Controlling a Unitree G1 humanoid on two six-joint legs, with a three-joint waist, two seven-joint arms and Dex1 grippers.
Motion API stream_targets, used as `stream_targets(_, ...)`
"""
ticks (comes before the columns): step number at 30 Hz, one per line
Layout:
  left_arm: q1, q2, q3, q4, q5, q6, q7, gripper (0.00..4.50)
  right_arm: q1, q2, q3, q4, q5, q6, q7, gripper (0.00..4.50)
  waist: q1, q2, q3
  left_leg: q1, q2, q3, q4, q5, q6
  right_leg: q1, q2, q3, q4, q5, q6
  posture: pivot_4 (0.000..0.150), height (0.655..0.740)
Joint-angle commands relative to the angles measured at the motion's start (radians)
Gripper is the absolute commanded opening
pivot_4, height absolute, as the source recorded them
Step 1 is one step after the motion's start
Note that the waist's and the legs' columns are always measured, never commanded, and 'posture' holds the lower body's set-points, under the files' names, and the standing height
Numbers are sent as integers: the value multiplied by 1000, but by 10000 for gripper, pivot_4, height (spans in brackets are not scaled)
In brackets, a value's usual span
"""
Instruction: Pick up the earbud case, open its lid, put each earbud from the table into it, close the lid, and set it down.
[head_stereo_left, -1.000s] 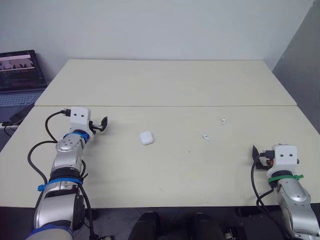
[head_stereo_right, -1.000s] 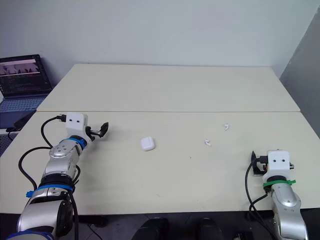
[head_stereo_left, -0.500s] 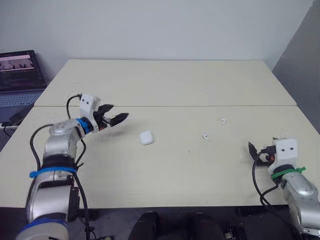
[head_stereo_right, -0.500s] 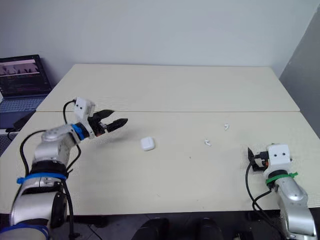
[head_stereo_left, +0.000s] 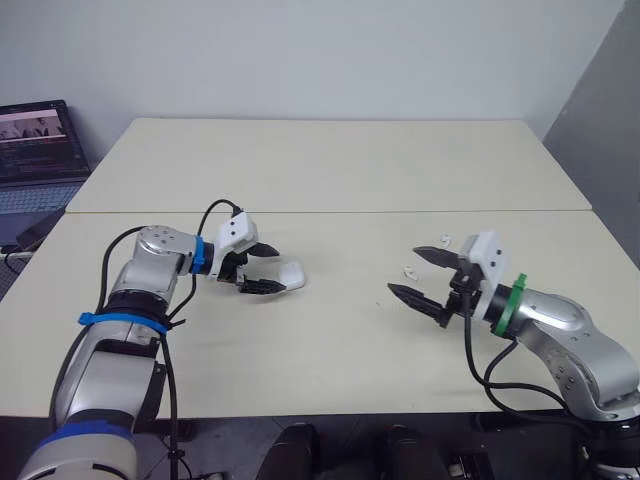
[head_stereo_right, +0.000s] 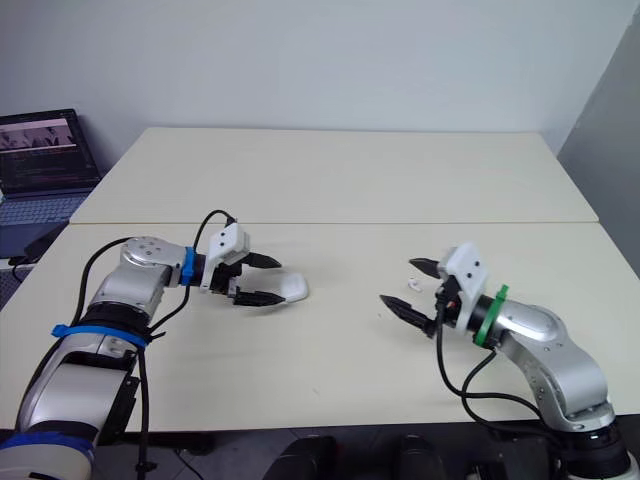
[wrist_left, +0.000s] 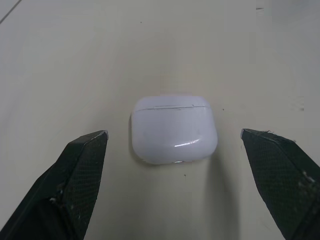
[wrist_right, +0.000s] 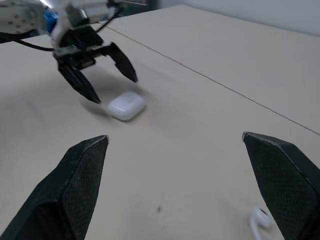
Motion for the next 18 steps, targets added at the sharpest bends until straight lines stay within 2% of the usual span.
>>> stream_targets(1,-5,-22,3,22,20,-38,33,44838,-7,-5,-7,-37,3,6,-10,45000,2,-1,0,-1,0,-1,2,0,0,0,0,-1,0,0,0,1500,7400)
stream_targets(12,-8,-84,-22,104,86,-100,68,44838,2,-32,-26,-57,2,22,-17,45000,0,0,0,-4,0,-1,10,-3,3,0,0,-1,1,-2,5,1500,7400)
stream_targets(15,5,-67,-35,135,109,-123,43,39169,7,-40,-33,-61,4,24,-23,45000,0,-1,0,-3,0,-1,10,-3,3,1,0,-1,1,-2,5,1500,7400)
stream_targets(18,-2,-81,-16,148,96,-139,55,30436,16,-39,-37,-59,2,19,-31,45000,0,-1,0,-3,0,-1,10,-3,3,1,0,-1,1,-2,5,1500,7400)
